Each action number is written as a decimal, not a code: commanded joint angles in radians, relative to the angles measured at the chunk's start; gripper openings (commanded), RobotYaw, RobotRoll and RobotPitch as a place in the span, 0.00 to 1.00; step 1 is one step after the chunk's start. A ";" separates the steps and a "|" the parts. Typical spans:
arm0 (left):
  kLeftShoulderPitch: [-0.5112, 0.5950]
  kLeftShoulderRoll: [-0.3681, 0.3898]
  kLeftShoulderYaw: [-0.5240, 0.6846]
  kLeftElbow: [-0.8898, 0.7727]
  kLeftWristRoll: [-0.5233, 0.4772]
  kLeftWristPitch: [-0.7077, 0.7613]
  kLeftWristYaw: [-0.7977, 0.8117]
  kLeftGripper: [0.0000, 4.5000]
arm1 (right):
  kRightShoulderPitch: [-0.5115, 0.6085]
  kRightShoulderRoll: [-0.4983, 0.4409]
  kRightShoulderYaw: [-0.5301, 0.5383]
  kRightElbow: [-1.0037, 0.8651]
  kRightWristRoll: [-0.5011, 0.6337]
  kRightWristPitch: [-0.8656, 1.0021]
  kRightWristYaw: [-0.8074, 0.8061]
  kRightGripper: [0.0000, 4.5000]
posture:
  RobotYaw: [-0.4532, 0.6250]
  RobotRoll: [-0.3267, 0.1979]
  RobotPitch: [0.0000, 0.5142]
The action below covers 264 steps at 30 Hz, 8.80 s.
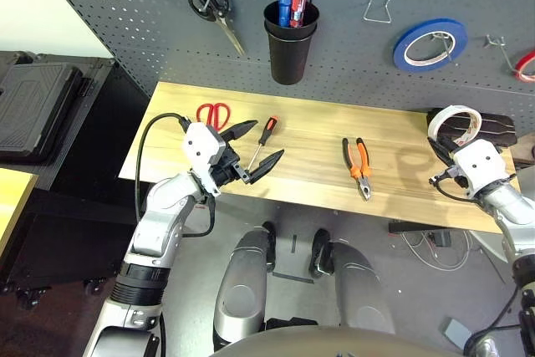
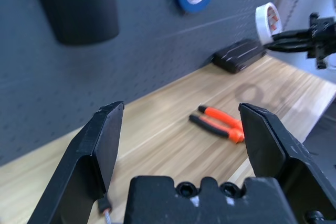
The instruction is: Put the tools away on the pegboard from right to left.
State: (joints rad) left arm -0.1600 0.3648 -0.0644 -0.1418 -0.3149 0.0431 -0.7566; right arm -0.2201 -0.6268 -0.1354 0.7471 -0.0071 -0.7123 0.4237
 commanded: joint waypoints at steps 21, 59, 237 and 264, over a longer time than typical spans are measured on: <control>-0.029 0.006 -0.036 -0.084 -0.053 -0.004 -0.074 1.00 | 0.000 -0.074 -0.042 0.048 -0.066 -0.165 -0.193 0.01 | 0.58 0.62 0.37; -0.065 -0.001 -0.080 -0.067 -0.025 -0.102 -0.093 1.00 | -0.501 -0.029 0.075 0.380 -0.192 -0.010 -0.262 0.01 | 0.59 0.62 0.36; -0.062 0.085 0.059 -0.223 -0.053 0.199 0.001 1.00 | -0.021 0.267 0.139 -0.661 0.066 0.849 -0.004 0.62 | 0.66 0.62 0.44; -0.193 0.042 0.091 -0.268 -0.191 0.261 0.073 1.00 | -0.098 0.280 0.087 -0.875 0.033 0.703 -0.142 0.62 | 0.61 0.62 0.41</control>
State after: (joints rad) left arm -0.3497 0.4106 0.0249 -0.3919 -0.4892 0.3083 -0.6826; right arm -0.3137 -0.3483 -0.0192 -0.0886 0.0320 0.0285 0.3021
